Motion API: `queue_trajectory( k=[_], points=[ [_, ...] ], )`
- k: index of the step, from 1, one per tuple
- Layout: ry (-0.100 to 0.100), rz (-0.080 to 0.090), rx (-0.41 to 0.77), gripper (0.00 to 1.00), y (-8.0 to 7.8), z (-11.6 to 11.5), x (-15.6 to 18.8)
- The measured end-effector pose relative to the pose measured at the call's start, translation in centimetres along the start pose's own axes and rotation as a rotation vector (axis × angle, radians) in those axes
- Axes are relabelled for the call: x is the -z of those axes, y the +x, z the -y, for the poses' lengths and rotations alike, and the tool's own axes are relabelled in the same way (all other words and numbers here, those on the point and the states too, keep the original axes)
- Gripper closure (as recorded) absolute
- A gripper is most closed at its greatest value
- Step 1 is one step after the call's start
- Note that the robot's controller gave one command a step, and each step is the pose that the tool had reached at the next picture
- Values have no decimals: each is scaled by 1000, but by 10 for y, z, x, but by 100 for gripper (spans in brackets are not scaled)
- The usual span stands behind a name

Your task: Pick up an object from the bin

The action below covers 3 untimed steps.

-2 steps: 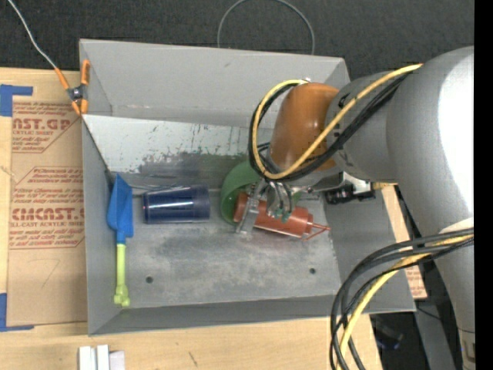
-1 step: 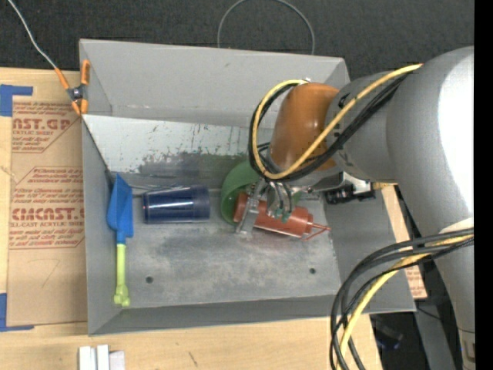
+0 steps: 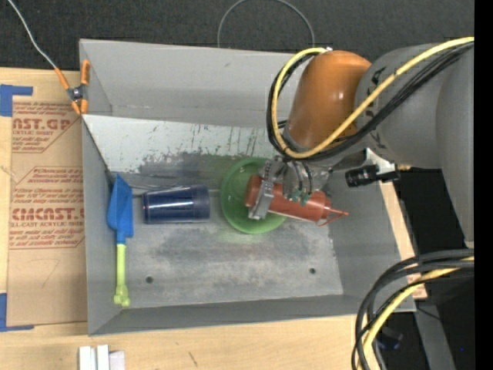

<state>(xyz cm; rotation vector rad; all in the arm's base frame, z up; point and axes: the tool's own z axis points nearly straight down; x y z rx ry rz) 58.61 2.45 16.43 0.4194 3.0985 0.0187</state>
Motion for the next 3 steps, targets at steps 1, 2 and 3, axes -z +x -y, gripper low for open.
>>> queue_trajectory(
  k=[1,2,3],
  points=[
    [-1,4,-12,100,9,-14,25],
    [-1,0,-18,100,-2,9,124],
    [-2,3,-65,100,1,-10,230]
  ],
)
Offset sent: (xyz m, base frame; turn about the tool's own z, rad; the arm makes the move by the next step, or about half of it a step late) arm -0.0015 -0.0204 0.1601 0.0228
